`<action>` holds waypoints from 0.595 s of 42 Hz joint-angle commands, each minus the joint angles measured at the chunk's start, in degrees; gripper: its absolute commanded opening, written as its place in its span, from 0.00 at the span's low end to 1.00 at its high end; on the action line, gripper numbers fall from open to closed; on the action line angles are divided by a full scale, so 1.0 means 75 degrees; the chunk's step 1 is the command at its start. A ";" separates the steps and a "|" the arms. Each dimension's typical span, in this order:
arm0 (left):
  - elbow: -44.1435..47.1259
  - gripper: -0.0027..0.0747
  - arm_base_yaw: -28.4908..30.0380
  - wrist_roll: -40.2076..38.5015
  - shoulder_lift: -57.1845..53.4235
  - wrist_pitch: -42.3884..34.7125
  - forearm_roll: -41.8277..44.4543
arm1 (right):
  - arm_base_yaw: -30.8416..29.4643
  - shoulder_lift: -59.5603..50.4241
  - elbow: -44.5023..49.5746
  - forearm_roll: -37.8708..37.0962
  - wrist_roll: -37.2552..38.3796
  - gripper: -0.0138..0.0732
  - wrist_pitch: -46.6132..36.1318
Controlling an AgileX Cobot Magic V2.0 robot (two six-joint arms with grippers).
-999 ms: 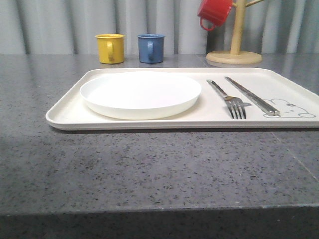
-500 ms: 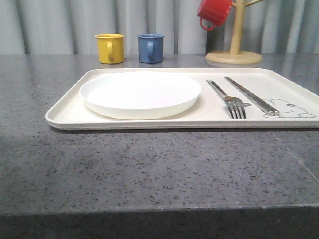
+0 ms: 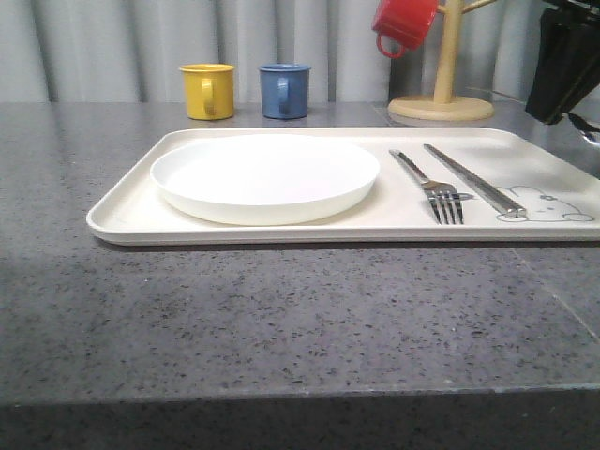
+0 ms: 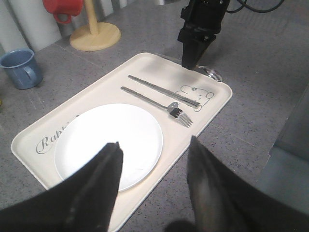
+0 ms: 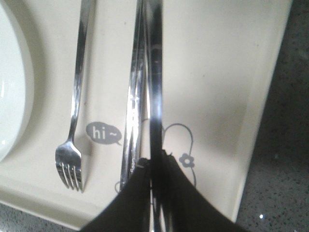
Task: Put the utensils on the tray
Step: 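Grasp the spoon with the right gripper and lay it beside the chopsticks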
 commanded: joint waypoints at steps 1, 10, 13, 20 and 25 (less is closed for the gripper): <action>-0.0189 0.44 -0.0057 -0.0095 0.0000 -0.0595 -0.0036 | -0.0013 -0.0353 -0.0220 0.0185 0.0170 0.19 -0.0455; -0.0189 0.44 -0.0057 -0.0095 0.0000 -0.0595 -0.0036 | -0.0013 0.0059 -0.0220 0.0176 0.0217 0.19 -0.0624; -0.0189 0.44 -0.0057 -0.0095 0.0000 -0.0595 -0.0036 | -0.0013 0.0279 -0.0220 0.0106 0.0217 0.19 -0.0695; -0.0189 0.44 -0.0057 -0.0095 0.0000 -0.0595 -0.0036 | -0.0013 0.0528 -0.0220 -0.0178 0.0217 0.19 -0.0828; -0.0189 0.44 -0.0057 -0.0095 0.0000 -0.0595 -0.0036 | -0.0013 0.0565 -0.0220 -0.0241 0.0226 0.19 -0.0941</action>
